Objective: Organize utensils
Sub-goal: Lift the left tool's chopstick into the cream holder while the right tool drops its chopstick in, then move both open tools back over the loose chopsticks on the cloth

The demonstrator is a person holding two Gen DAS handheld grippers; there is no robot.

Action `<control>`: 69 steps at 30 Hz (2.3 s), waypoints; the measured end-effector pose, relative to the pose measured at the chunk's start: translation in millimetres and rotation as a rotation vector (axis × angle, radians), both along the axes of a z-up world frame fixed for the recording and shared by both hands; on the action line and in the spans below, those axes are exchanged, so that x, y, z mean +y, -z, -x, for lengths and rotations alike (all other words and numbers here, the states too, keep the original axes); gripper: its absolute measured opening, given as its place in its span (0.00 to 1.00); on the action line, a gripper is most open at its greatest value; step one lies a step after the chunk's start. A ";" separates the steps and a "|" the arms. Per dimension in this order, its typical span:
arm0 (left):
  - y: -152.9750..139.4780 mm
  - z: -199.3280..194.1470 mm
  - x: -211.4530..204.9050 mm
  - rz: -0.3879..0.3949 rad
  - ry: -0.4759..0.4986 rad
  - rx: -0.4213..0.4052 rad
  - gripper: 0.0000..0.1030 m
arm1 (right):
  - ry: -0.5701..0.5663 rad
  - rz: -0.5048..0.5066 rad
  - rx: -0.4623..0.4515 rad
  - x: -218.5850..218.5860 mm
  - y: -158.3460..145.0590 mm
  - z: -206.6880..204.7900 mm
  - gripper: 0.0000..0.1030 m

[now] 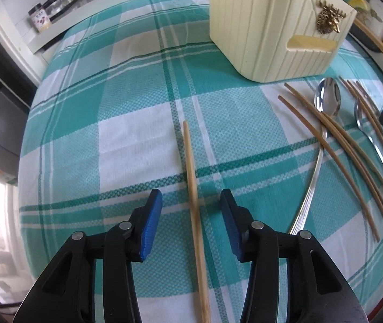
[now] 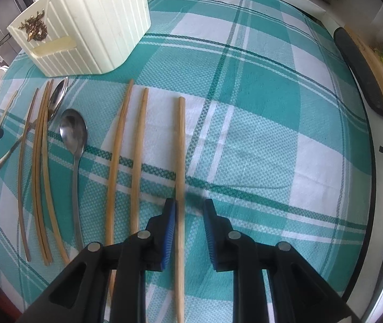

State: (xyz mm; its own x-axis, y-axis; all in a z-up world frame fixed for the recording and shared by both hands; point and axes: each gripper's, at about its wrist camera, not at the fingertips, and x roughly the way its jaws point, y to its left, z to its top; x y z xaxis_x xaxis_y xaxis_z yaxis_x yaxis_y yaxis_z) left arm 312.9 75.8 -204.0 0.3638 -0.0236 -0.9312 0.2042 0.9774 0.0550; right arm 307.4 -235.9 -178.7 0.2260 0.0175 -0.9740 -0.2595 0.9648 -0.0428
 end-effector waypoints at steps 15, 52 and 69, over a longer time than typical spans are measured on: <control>-65.4 2.1 -7.2 0.076 -0.018 -0.182 0.04 | 0.106 -0.183 -0.183 -2.0 -36.1 -49.4 0.07; -195.6 -109.1 -34.7 0.299 -0.109 -0.402 0.04 | 0.032 -0.273 -0.723 129.6 -196.6 -94.7 0.07; -134.3 -1.3 -14.8 0.193 -0.031 -0.372 0.76 | 0.010 -0.257 -0.590 64.9 -178.1 -27.0 0.49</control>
